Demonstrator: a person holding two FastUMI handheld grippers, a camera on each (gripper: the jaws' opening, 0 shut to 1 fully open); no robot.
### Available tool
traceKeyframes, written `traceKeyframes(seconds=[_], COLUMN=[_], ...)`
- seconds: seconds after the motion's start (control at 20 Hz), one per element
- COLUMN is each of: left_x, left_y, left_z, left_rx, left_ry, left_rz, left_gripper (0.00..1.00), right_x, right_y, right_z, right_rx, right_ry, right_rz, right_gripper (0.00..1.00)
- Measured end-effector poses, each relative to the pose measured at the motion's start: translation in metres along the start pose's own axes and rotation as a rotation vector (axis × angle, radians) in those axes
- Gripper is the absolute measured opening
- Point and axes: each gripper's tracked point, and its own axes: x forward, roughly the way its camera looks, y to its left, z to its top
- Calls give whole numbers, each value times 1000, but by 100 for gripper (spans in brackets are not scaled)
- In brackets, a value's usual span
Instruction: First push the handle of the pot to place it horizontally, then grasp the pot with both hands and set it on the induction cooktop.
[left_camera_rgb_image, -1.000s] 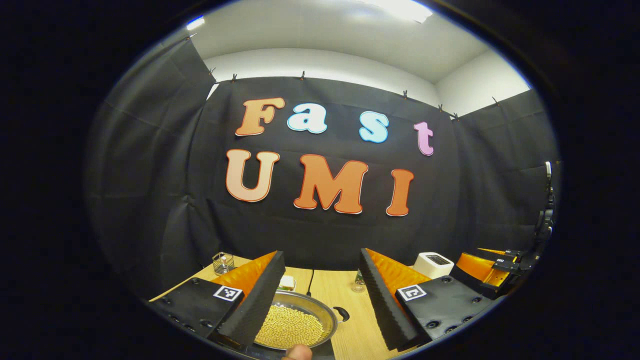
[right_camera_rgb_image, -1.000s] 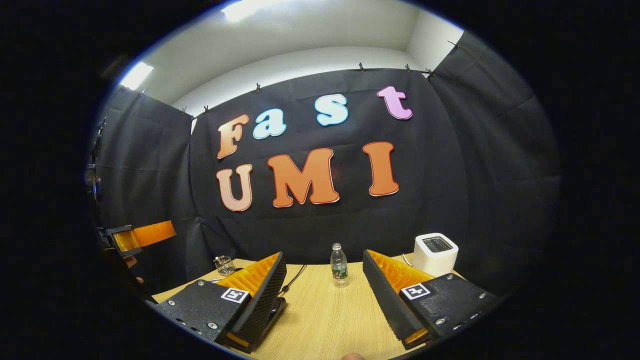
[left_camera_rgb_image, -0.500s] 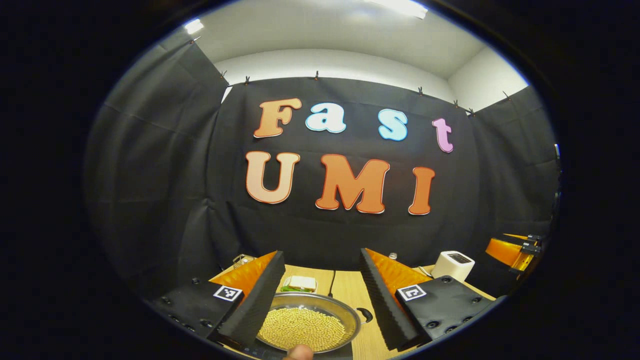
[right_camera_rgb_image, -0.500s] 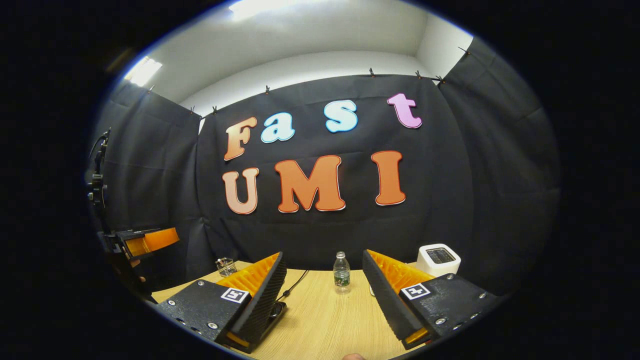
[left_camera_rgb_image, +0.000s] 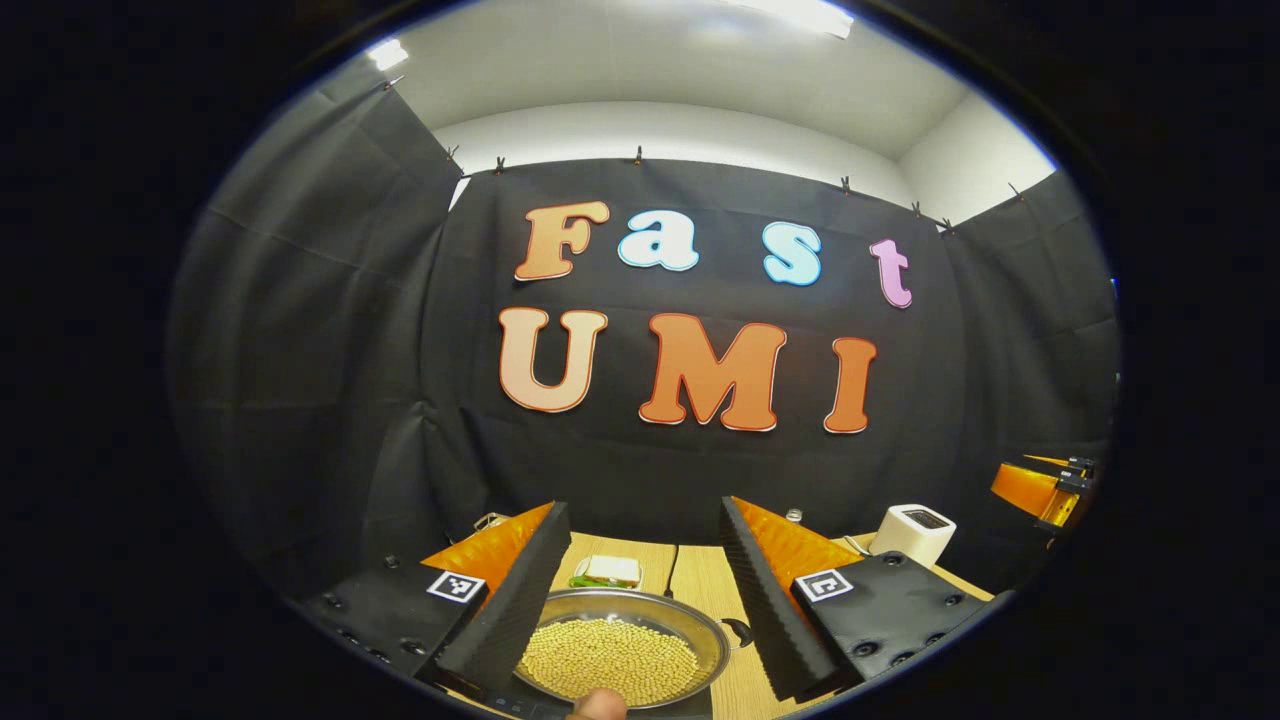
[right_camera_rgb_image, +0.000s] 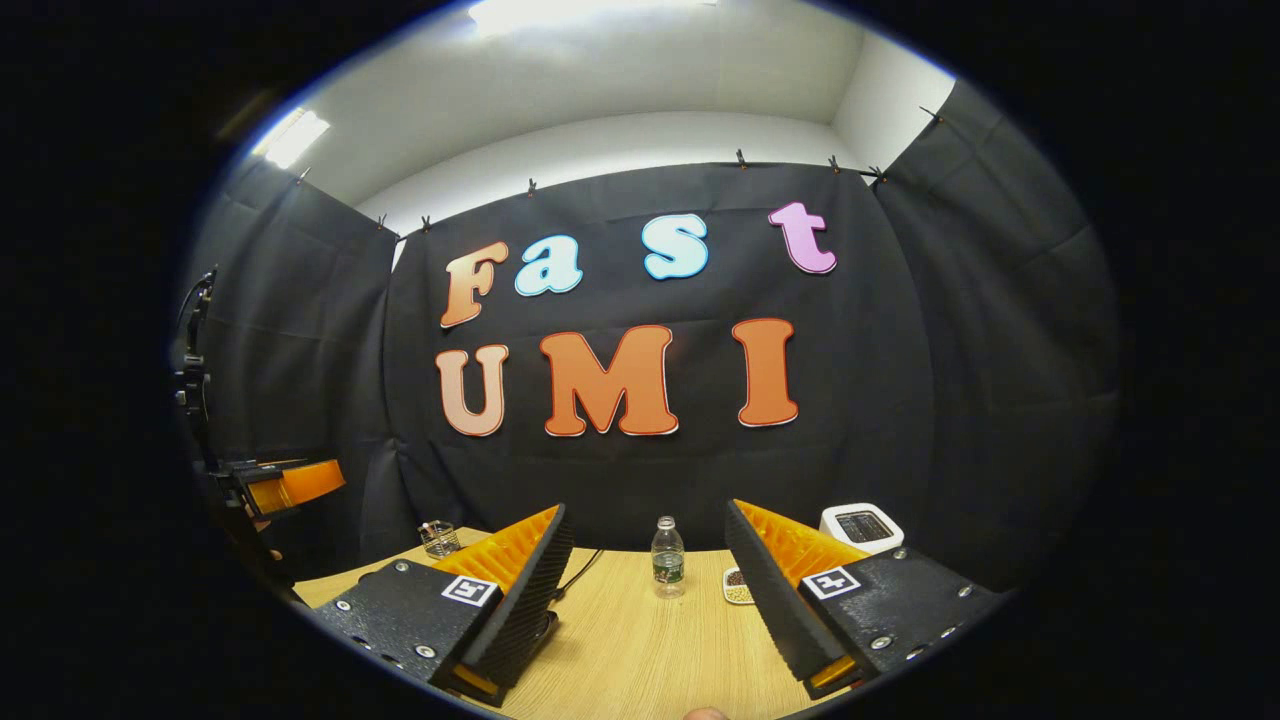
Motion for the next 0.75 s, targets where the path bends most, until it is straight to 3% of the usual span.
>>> traceKeyframes(seconds=[0.3,0.75], left_x=[-6,-10], left_y=[-12,-8], left_z=[7,10], left_rx=[-11,-16], left_ry=[-25,-33], left_rz=[-31,-10], left_gripper=[97,98], right_x=[-7,-16], right_y=[-7,-10], right_z=[2,8], right_rx=[5,-3], right_ry=[-3,-23], right_rz=[-11,-14], right_gripper=[95,95])
